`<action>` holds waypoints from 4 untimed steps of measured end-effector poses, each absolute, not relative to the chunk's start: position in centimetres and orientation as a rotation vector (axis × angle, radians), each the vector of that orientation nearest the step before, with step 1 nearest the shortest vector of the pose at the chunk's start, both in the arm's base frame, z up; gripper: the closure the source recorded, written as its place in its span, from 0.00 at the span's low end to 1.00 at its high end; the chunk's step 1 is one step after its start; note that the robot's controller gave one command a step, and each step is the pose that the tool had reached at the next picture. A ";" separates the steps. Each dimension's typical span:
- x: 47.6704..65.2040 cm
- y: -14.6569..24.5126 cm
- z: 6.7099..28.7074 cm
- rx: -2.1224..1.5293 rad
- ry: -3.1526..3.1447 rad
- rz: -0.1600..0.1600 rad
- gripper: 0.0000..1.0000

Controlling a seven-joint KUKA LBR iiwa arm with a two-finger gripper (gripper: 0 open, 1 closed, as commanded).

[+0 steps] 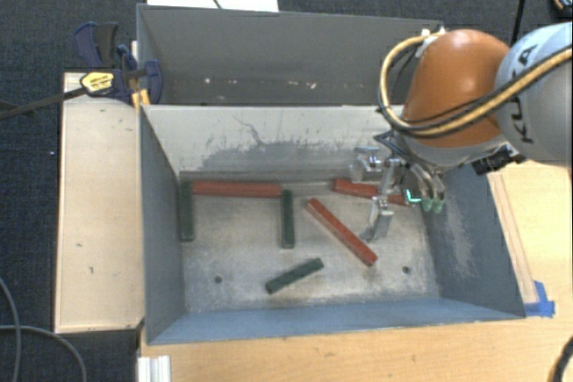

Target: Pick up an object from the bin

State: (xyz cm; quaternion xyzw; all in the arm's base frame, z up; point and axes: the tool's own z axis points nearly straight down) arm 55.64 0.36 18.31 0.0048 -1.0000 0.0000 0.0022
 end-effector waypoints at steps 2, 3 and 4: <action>48.2 13.3 7.2 0.325 -3.136 -0.005 0.00; 48.0 12.9 7.0 0.313 -3.129 -0.002 1.00; 48.1 12.6 21.0 0.257 -3.141 -0.004 1.00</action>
Offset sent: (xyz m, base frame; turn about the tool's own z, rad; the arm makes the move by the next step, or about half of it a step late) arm -0.0379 0.0050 -0.1111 -0.0208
